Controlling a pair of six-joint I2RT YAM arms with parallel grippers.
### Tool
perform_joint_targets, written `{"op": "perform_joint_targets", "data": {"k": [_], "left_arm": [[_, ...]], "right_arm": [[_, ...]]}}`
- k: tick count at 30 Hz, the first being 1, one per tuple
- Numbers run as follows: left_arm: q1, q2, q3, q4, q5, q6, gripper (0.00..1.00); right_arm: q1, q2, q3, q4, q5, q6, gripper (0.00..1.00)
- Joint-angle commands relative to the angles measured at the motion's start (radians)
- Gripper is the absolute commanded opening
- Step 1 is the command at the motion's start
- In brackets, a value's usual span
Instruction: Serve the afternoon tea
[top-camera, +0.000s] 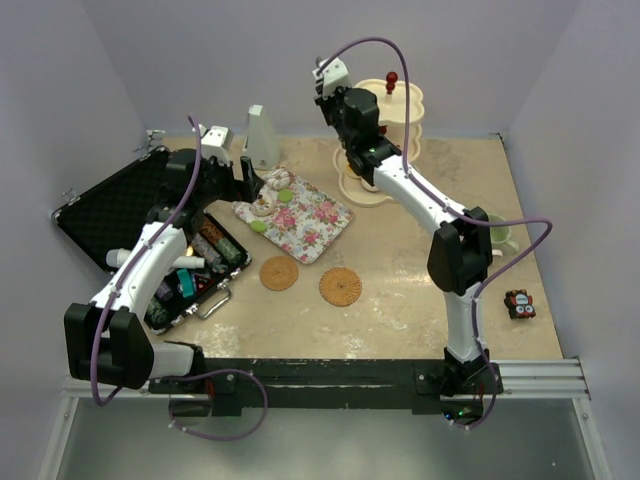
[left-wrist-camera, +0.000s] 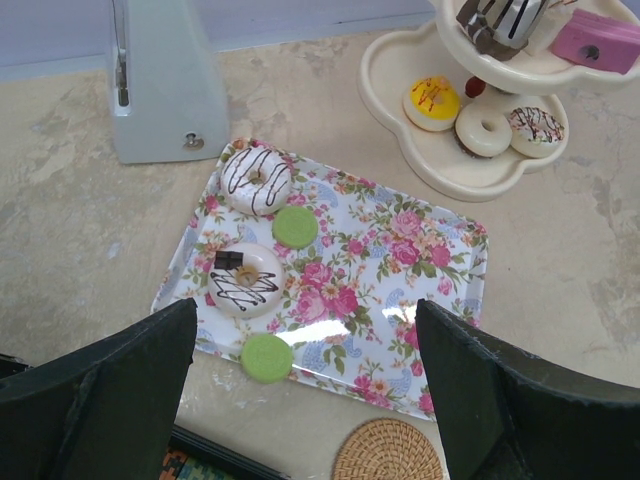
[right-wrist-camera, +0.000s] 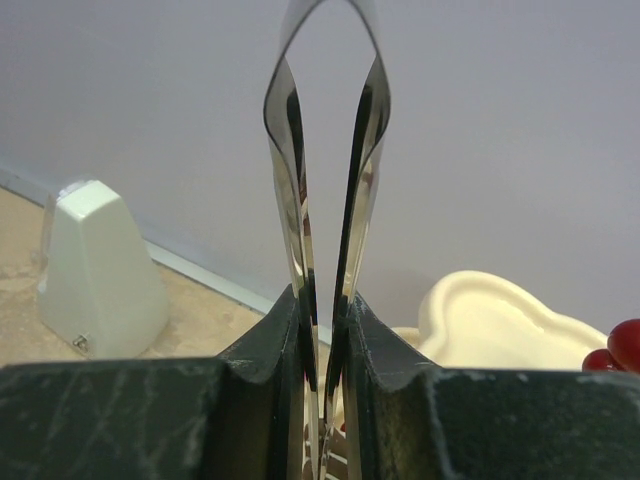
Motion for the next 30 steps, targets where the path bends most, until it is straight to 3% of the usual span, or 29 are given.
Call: {"op": "perform_joint_targets", "data": {"k": [1,30], "left_arm": [[0.002,-0.007,0.015,0.025,0.020,-0.010,0.95],[0.002,-0.006,0.018,0.025,0.033,-0.016,0.95]], "right_arm": [[-0.006,-0.020,0.065,-0.007,0.017,-0.017,0.02],[-0.030,-0.027,0.094,-0.027,0.126,-0.077,0.03]]}}
